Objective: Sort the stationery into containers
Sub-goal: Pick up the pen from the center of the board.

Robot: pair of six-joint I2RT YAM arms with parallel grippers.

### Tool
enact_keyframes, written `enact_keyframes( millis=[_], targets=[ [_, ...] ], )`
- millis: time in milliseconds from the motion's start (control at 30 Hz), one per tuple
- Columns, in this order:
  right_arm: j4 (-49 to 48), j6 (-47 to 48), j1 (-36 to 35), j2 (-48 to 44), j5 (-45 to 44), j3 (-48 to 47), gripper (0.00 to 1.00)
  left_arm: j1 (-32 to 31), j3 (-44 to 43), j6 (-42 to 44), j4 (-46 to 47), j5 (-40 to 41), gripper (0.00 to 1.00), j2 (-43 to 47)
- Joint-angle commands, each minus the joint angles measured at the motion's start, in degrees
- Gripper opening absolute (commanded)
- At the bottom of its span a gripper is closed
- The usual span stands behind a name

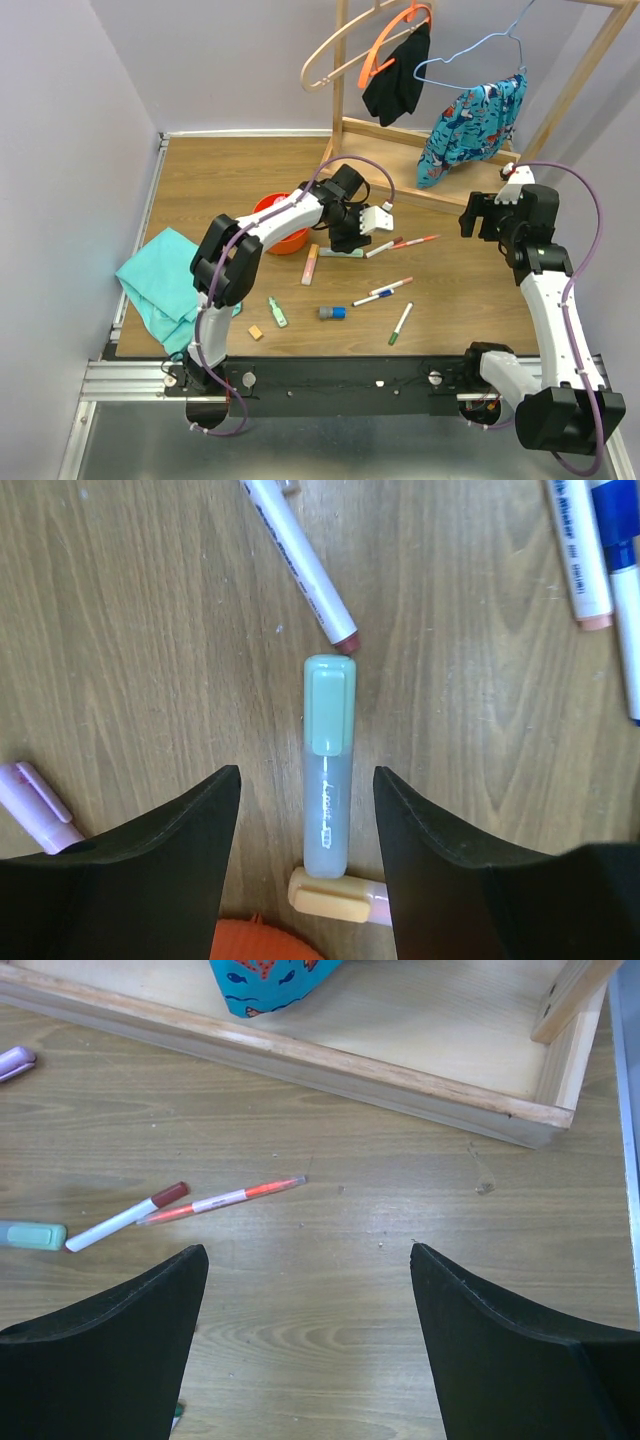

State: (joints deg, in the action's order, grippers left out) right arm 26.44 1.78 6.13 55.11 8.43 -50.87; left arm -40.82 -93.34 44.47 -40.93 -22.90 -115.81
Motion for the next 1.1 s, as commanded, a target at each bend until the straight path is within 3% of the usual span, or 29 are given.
enact_keyframes(
  millis=[0, 333, 667, 967, 1067],
  targets=[
    [-0.6, -0.2, 0.37, -1.06, 1.42, 0.77, 0.9, -0.31, -2.72, -1.93, -1.43, 2.94, 0.63, -3.8],
    [-1.48, 0.41, 0.37, -0.62, 2.3, 1.65, 0.9, -1.37, -5.8, -3.77, -1.7, 2.5, 0.6, -7.94],
    [-2.09, -0.29, 0.37, -0.53, 2.47, 1.83, 0.9, -2.16, -2.55, -4.92, -0.3, 2.24, 0.53, -8.73],
    [-1.91, -0.2, 0.37, -0.44, 1.77, 2.0, 0.89, -2.25, -1.85, -5.53, -0.91, 1.11, 0.39, -8.82],
    [-1.83, -0.02, 0.37, -0.44, 1.42, 1.83, 0.89, -2.34, -1.67, -6.06, -1.26, 0.31, 0.29, -8.3]
  ],
)
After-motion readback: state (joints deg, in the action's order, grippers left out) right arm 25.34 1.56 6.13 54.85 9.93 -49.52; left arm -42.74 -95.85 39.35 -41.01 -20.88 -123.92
